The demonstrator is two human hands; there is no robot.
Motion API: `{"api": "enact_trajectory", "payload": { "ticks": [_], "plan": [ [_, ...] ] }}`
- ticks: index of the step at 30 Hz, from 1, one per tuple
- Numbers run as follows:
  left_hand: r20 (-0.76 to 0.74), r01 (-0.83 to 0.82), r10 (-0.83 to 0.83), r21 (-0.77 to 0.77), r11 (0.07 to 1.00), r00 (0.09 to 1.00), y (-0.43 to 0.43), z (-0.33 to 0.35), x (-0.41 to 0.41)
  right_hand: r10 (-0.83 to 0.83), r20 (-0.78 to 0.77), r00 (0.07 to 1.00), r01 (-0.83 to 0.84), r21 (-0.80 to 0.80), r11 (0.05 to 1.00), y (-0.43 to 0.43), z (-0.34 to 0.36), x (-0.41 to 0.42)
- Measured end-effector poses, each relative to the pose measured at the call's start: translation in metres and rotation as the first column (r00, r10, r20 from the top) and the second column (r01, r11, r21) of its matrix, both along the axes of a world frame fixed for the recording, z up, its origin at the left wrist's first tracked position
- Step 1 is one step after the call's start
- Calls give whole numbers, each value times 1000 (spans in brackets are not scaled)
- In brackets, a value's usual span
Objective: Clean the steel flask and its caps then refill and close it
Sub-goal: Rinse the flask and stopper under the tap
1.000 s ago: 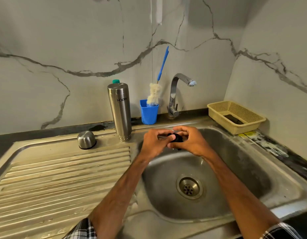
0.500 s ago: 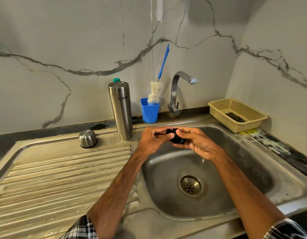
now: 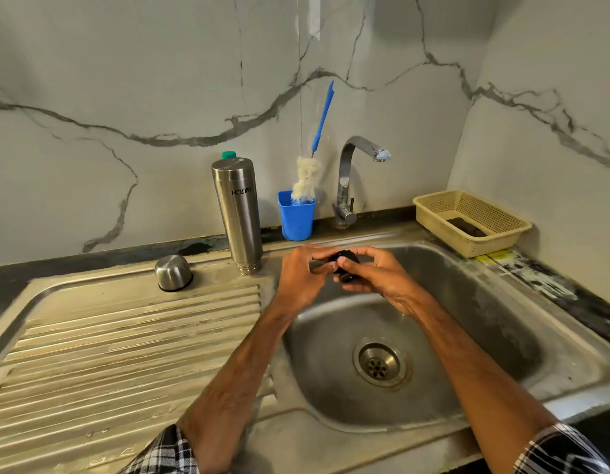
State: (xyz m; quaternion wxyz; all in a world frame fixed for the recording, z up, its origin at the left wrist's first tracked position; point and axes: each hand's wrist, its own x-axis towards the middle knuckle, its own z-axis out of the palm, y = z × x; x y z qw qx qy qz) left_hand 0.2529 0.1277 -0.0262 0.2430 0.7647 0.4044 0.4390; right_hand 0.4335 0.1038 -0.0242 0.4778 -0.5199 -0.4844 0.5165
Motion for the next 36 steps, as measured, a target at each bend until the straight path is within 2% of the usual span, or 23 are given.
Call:
{"api": "enact_trajectory", "payload": {
  "ticks": [3, 5, 7, 9, 11, 12, 14, 15, 16, 17, 19, 20, 21, 22, 23, 24, 25, 28, 29, 31, 36],
  "plan": [
    [-15, 5, -5, -25, 1000, 1000, 5, 2, -6, -61, 249, 967, 44, 70, 997, -3, 7, -6],
    [8, -25, 25, -1, 1000, 1000, 6, 5, -8, -181, 420, 889, 98, 212, 972, -4, 18, -11],
    [68, -64, 63, 23, 998, 996, 8, 10, -10, -313, 460, 831, 127, 391, 911, -7, 33, -16],
    [108, -90, 87, 26, 996, 990, 9, 14, -14, -427, 424, 798, 158, 538, 828, -8, 44, -21],
    [119, -133, 128, 30, 991, 984, 11, 14, -16, -497, 409, 765, 192, 593, 782, -7, 38, -28],
    [125, -162, 158, 28, 986, 980, 13, 13, -17, -471, 445, 762, 184, 548, 816, -5, 27, -29],
    [118, -224, 219, 25, 974, 968, 14, 9, -19, -236, 642, 730, 66, 277, 959, -1, 0, -30],
    [98, -241, 238, 20, 970, 966, 14, 8, -19, -133, 710, 692, 15, 169, 985, 0, -8, -29],
    [71, -243, 241, 12, 970, 968, 13, 7, -18, -135, 714, 687, 26, 162, 986, 1, -10, -27],
    [46, -232, 232, 3, 973, 972, 13, 7, -18, -221, 661, 717, 91, 226, 970, 1, -4, -26],
    [10, -222, 222, -18, 975, 975, 12, 6, -17, -469, 475, 744, 255, 447, 857, -2, 14, -30],
    [-8, -221, 221, -28, 975, 975, 10, 6, -17, -533, 412, 739, 290, 520, 803, -2, 17, -33],
    [-28, -215, 214, -39, 976, 976, 10, 5, -16, -524, 422, 740, 286, 508, 813, -3, 17, -36],
    [-58, -205, 202, -49, 978, 978, 9, 5, -16, -439, 494, 750, 240, 415, 877, -4, 10, -39],
    [-98, -196, 190, -55, 979, 977, 7, 4, -16, -280, 612, 740, 160, 245, 956, -5, 1, -42],
    [-142, -187, 177, -59, 981, 974, 4, 4, -18, -144, 688, 711, 94, 110, 990, -5, -9, -44],
    [-181, -171, 157, -64, 983, 971, 3, 5, -20, -115, 714, 690, 80, 81, 993, -4, -13, -44],
    [-250, -163, 139, -76, 984, 958, -4, 10, -37, -296, 592, 749, 176, 253, 951, -3, 0, -44],
    [-272, -164, 137, -77, 984, 953, -9, 13, -45, -308, 555, 773, 178, 276, 944, -5, 5, -47],
    [-295, -164, 134, -81, 983, 946, -16, 16, -60, -246, 522, 817, 118, 265, 957, -11, 9, -54],
    [-311, -231, 203, -56, 971, 928, -30, 15, -115, -101, 536, 838, -46, 255, 966, -22, 21, -93]
  ]
}}
